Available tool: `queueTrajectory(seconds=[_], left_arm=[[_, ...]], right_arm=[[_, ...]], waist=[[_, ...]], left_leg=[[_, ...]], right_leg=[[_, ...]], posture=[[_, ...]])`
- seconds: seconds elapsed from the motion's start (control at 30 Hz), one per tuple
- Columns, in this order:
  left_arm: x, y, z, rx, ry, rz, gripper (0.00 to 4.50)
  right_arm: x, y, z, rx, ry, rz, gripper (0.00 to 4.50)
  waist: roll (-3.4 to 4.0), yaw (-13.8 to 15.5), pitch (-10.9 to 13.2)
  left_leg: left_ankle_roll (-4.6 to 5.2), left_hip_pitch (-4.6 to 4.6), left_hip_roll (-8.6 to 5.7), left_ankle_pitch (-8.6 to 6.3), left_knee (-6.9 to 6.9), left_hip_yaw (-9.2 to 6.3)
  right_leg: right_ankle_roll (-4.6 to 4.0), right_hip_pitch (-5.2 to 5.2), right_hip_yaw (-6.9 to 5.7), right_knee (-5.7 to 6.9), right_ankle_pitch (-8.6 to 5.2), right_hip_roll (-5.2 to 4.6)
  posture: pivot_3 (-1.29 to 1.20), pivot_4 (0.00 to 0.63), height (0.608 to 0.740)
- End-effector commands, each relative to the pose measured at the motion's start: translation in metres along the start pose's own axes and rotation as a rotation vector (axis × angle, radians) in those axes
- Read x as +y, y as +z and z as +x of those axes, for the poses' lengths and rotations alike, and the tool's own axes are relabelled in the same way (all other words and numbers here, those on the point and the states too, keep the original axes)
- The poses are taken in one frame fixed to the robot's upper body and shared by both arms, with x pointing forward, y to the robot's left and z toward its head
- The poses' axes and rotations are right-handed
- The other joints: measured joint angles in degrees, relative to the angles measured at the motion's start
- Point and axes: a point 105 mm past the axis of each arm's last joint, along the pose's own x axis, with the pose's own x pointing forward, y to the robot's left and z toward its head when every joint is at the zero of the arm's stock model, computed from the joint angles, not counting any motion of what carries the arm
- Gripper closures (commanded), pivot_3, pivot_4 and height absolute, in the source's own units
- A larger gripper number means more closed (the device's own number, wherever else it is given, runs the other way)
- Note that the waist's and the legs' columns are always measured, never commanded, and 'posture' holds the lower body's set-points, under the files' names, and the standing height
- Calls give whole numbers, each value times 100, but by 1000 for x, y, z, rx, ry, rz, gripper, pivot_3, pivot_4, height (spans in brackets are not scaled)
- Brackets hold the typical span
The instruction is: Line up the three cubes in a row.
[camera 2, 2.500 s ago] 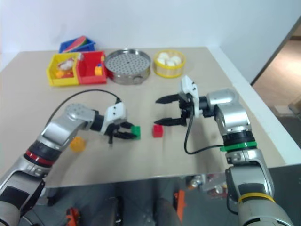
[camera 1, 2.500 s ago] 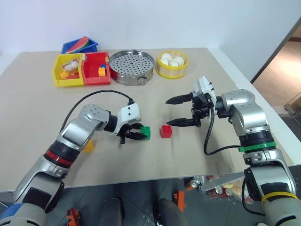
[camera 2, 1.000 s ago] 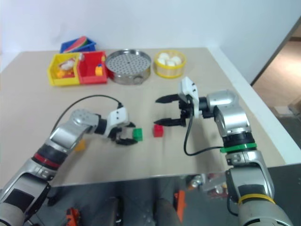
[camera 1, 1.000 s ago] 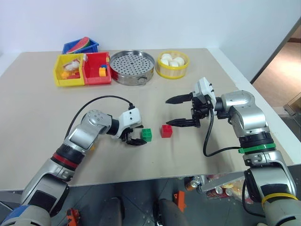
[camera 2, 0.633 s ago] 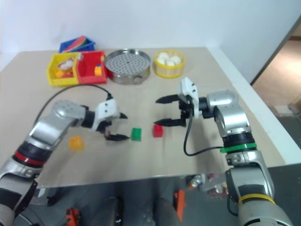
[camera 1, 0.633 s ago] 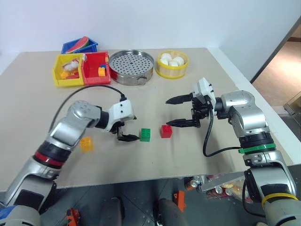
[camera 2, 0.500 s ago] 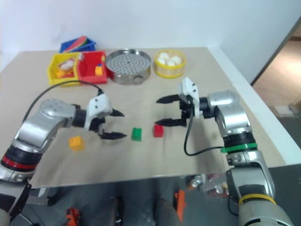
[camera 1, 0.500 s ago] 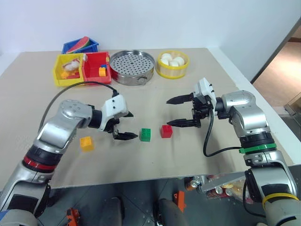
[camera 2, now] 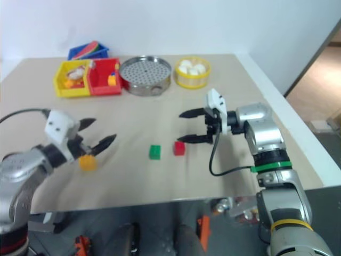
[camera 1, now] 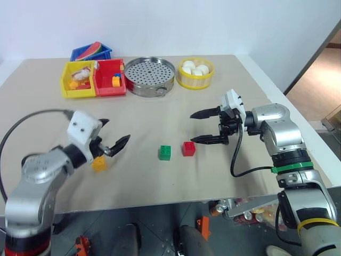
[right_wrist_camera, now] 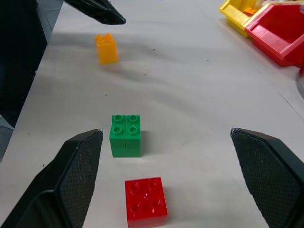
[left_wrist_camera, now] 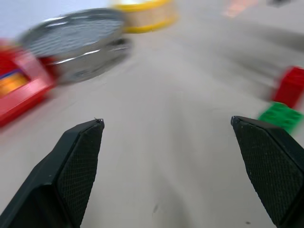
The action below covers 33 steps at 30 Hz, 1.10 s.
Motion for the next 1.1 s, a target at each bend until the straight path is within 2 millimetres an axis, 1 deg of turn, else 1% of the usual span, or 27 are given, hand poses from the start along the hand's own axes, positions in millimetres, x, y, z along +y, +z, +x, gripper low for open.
queueTrajectory(seconds=[0.03, 0.1, 0.2, 0.3, 0.37, 0.47, 0.67, 0.77, 0.9, 0.97, 1.1], left_arm=[[14, 22, -23, -125, 250, 55, 68], [22, 10, -37, -100, 386, 19, 68], [25, -9, -52, -59, 510, -55, 68], [9, -28, -51, -11, 476, -98, 68], [-2, -34, -49, -4, 436, -119, 68], [-9, -39, -49, 5, 409, -139, 68], [-9, -51, -51, 31, 429, -190, 68], [-7, -61, -54, 61, 460, -244, 68], [-8, -67, -52, 81, 451, -275, 68], [-10, -70, -51, 92, 453, -298, 68], [-12, -76, -49, 126, 454, -292, 68]], right_arm=[[-3, 11, 1, -8, 22, -53, 0], [-5, 11, 3, -6, 28, -58, 0], [-7, 12, 6, -2, 39, -66, 0], [-7, 12, 8, -1, 53, -69, 0], [-6, 12, 9, -2, 63, -68, 0], [-4, 12, 9, 1, 68, -71, 0], [-5, 9, 6, 12, 55, -76, 0], [-4, 8, 5, 15, 53, -74, 0], [-1, 8, 4, 6, 62, -60, 0], [2, 12, 5, -21, 81, -48, 0], [10, 27, 8, -107, 143, 1, 0]], waist=[[0, 10, 0], [-1, 6, -1], [-2, -4, -1], [-3, -4, -2], [-3, 2, -2], [-3, 3, -2], [-3, -2, -2], [-3, -1, -2], [-3, -2, -2], [-3, -2, -2], [-3, -2, -2]], left_leg=[[0, 1, 0, 0, 2, -1], [3, 5, 0, 2, 8, -1], [3, 13, -1, 2, 13, 6], [3, 14, -1, 2, 16, 3], [-2, 15, -1, -1, 16, 2], [-5, 11, -2, -2, 16, 3], [-6, 10, 0, -4, 13, 4], [-4, 9, 0, -4, 10, 5], [-3, 7, 0, -5, 10, 4], [-4, 7, 0, -6, 10, 4], [-6, 7, 0, -8, 10, 4]], right_leg=[[-8, 2, -1, 0, -3, -1], [-25, 6, -2, 0, -2, -1], [-32, 8, 2, -1, 6, -5], [-36, 6, 2, -2, 8, -2], [-37, 5, 2, -2, 9, -2], [-37, 3, 3, -3, 9, -4], [-40, -4, 3, -6, 7, -2], [-44, -6, 3, -6, 4, -3], [-45, -7, 2, -6, 1, -3], [-45, -7, 2, -6, 1, -3], [-45, -8, 2, -6, 1, -3]], posture=[[0, 150, 740], [0, 150, 740], [0, 150, 740], [0, 150, 740], [0, 150, 740], [0, 150, 740], [0, 150, 740], [0, 150, 740], [0, 150, 740], [0, 150, 740], [0, 150, 740]])
